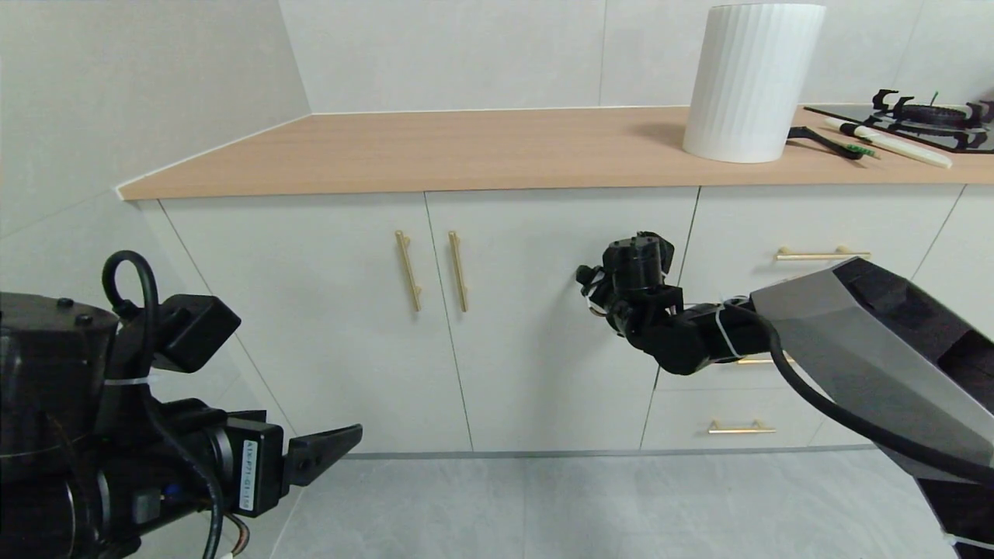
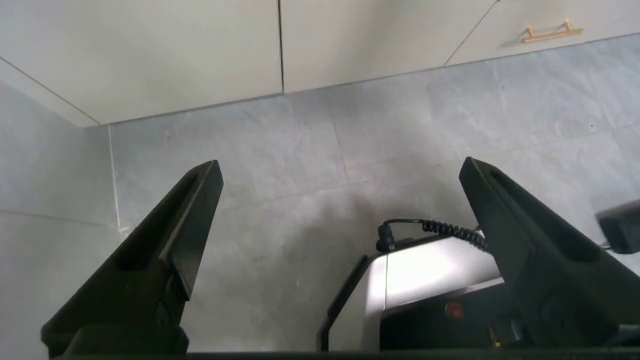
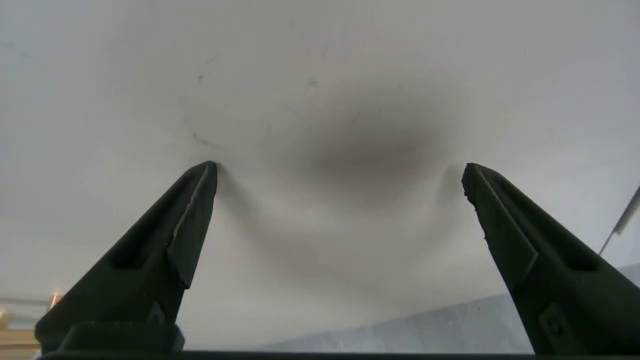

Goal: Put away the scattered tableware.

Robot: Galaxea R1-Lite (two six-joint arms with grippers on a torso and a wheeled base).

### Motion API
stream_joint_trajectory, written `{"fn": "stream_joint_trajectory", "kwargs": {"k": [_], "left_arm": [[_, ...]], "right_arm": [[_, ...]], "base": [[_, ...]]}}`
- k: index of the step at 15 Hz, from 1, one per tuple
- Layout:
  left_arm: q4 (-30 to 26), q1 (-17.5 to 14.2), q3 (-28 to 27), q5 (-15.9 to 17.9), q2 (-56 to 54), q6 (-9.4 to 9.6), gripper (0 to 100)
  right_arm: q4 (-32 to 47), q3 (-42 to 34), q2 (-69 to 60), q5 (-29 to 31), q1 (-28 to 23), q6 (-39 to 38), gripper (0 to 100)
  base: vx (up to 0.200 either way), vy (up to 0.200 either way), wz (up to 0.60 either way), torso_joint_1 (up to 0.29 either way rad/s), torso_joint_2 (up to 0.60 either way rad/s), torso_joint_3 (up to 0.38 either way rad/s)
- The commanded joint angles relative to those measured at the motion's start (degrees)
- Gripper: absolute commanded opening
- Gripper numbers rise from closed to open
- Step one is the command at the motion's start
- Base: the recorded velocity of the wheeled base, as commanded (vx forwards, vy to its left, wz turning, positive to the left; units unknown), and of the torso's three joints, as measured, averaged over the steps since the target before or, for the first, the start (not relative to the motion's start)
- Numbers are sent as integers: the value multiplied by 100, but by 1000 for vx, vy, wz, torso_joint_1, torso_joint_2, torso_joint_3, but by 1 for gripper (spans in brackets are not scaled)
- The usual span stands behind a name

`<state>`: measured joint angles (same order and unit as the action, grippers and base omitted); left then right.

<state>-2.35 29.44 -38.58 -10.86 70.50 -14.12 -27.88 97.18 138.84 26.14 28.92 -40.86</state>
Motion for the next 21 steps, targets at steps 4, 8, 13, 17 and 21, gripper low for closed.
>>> {"fn": "stream_joint_trajectory", "kwargs": {"k": [4, 8, 13, 17, 21], "left_arm": [[-2, 0, 0, -4, 34, -12, 100], [-2, 0, 0, -4, 43, -12, 100], [7, 0, 0, -12, -36, -12, 100], [209, -26, 26, -4, -379, 5, 100], [393, -26, 35, -56, -643, 14, 100]], "right_arm": [[11, 169, 135, 67, -26, -1, 100], [19, 108, 38, 93, -18, -1, 100], [11, -806, -850, 76, 334, 8, 100], [-16, -2300, -2317, 489, 747, -1, 100], [-25, -4208, -4515, 542, 756, 237, 100]], "base": [[0, 0, 0, 0, 0, 0], [0, 0, 0, 0, 0, 0], [0, 0, 0, 0, 0, 0], [0, 0, 0, 0, 0, 0], [0, 0, 0, 0, 0, 0]]}}
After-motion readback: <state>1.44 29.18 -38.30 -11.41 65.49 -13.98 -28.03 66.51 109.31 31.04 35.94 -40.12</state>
